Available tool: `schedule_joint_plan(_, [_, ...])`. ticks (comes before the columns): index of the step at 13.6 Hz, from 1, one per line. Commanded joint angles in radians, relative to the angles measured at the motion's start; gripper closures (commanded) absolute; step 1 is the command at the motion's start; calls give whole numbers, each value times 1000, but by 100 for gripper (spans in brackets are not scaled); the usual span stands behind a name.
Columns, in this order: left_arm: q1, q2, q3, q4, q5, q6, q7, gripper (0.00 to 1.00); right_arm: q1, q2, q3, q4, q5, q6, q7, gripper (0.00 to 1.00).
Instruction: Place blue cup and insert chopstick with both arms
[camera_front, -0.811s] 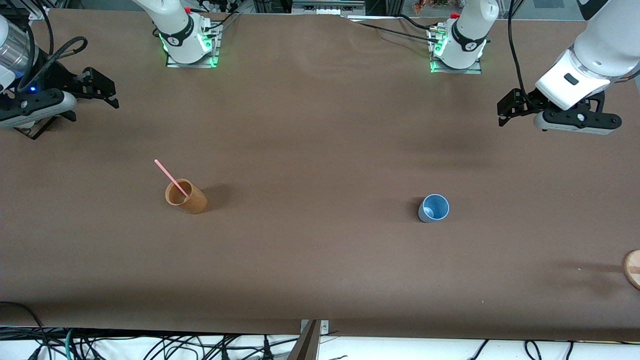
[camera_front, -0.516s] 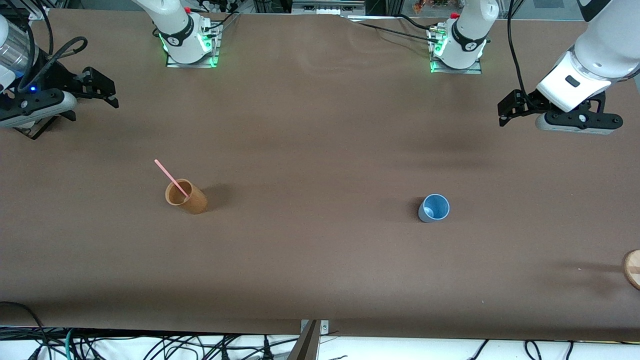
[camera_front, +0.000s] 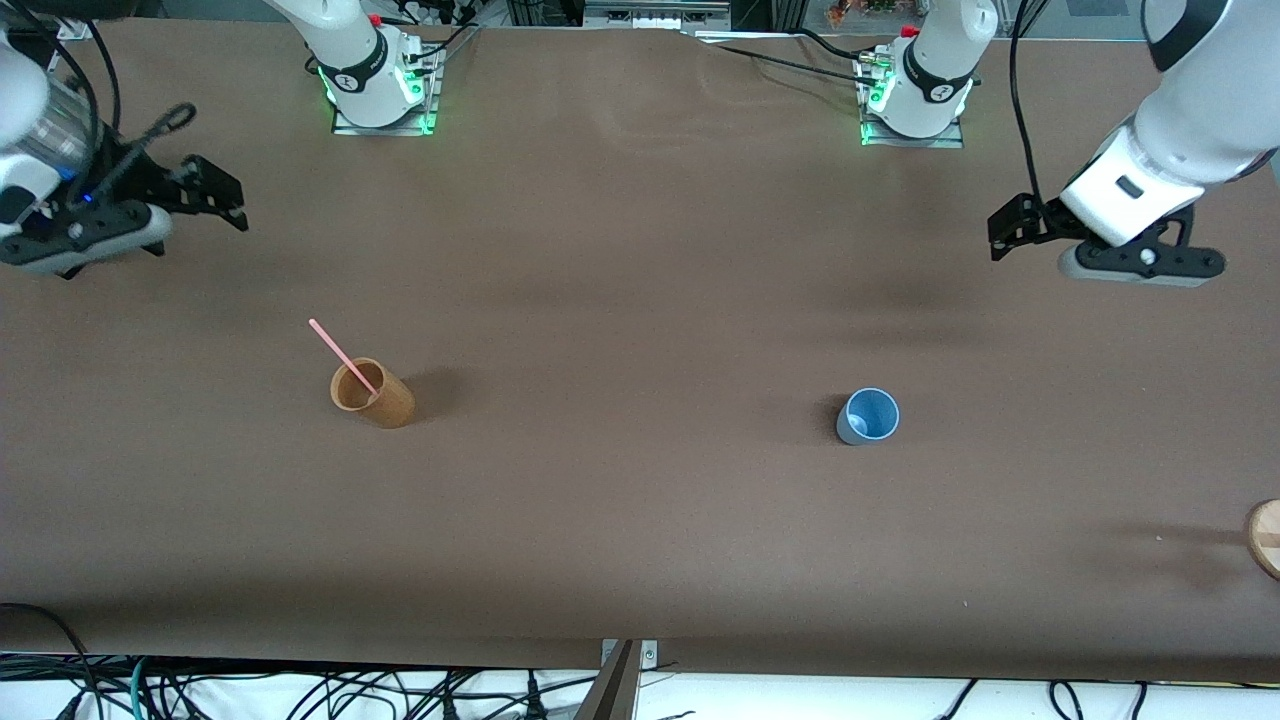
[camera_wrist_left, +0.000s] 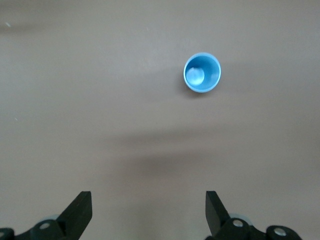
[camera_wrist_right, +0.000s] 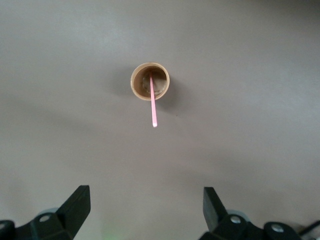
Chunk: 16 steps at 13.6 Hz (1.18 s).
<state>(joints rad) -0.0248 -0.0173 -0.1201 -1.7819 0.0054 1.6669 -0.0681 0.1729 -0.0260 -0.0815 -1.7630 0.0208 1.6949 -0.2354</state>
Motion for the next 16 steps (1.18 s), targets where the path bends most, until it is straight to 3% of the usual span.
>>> schedule_joint_plan(1, [-20, 80, -6, 50, -19, -36, 11, 0, -6, 59, 9, -96, -15, 139, -5, 0])
schedule_joint_plan(4, [-44, 207, -4, 108, -1, -16, 21, 0, -4, 181, 23, -104, -16, 238, -7, 0])
schedule_joint_plan(8, [-57, 399, -6, 108, 53, 276, 33, 0, -4, 288, 37, -107, -16, 324, -7, 1])
schedule_joint_plan(10, [-64, 456, -12, 92, 82, 361, 34, 0, -4, 317, 48, -125, -16, 364, -5, 1])
schedule_joint_plan(13, [-64, 536, -12, 81, 85, 474, 31, 0, -3, 316, 49, -162, -16, 387, -2, 24])
schedule_joint_plan(14, [-67, 551, -12, 81, 85, 493, 31, 9, -3, 316, 49, -167, -16, 385, -2, 36])
schedule_joint_plan(16, [-66, 579, -12, 82, 84, 516, 34, 65, -3, 314, 49, -174, -16, 384, -4, 60])
